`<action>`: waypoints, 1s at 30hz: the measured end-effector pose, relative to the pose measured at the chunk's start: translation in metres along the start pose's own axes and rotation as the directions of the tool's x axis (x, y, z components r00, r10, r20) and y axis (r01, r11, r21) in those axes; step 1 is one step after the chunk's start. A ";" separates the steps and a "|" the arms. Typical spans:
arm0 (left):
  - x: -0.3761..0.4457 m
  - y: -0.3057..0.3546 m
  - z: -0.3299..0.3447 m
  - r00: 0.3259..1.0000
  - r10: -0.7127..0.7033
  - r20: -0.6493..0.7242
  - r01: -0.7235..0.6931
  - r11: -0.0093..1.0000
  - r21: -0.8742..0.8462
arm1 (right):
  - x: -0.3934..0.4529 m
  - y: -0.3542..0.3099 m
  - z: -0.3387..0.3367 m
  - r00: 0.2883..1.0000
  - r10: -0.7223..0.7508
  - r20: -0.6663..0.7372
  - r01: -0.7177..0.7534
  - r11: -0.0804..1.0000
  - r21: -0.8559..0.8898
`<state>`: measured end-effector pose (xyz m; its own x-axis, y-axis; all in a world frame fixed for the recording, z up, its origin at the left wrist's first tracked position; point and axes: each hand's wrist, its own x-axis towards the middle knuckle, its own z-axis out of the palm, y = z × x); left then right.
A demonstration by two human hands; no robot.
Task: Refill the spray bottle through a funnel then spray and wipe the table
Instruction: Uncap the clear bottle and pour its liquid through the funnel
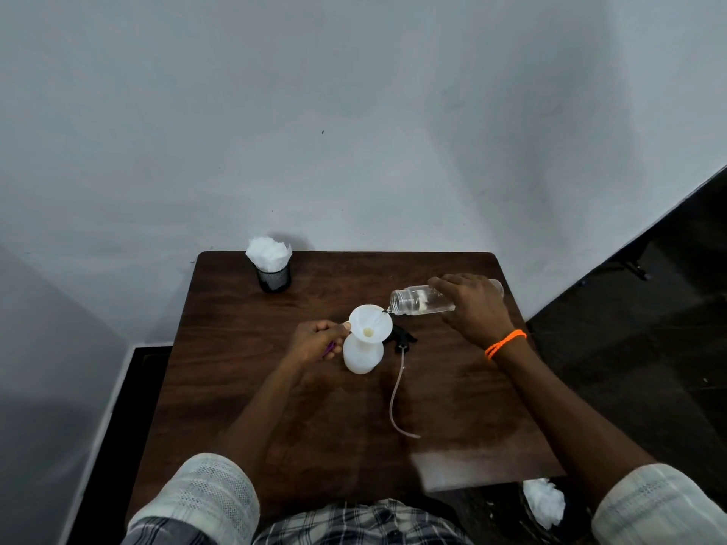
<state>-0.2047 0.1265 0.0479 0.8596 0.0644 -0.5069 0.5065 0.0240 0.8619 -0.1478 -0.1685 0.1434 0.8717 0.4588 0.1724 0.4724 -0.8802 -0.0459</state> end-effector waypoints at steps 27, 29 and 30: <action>-0.007 0.005 -0.002 1.000 -0.007 0.009 0.006 0.999 0.042 | 0.001 -0.002 -0.003 1.000 0.006 -0.030 -0.007 1.000 -0.015; -0.007 0.006 -0.002 1.000 -0.015 0.010 0.014 0.998 0.059 | 0.001 -0.002 -0.002 1.000 0.009 -0.030 -0.009 1.000 -0.015; -0.007 0.007 -0.003 1.000 -0.016 0.008 0.015 0.998 0.062 | 0.002 -0.002 -0.002 1.000 0.009 -0.028 -0.009 1.000 -0.016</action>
<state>-0.2078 0.1287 0.0573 0.8520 0.0556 -0.5206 0.5228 -0.0374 0.8516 -0.1474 -0.1664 0.1453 0.8717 0.4475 0.1999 0.4622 -0.8862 -0.0316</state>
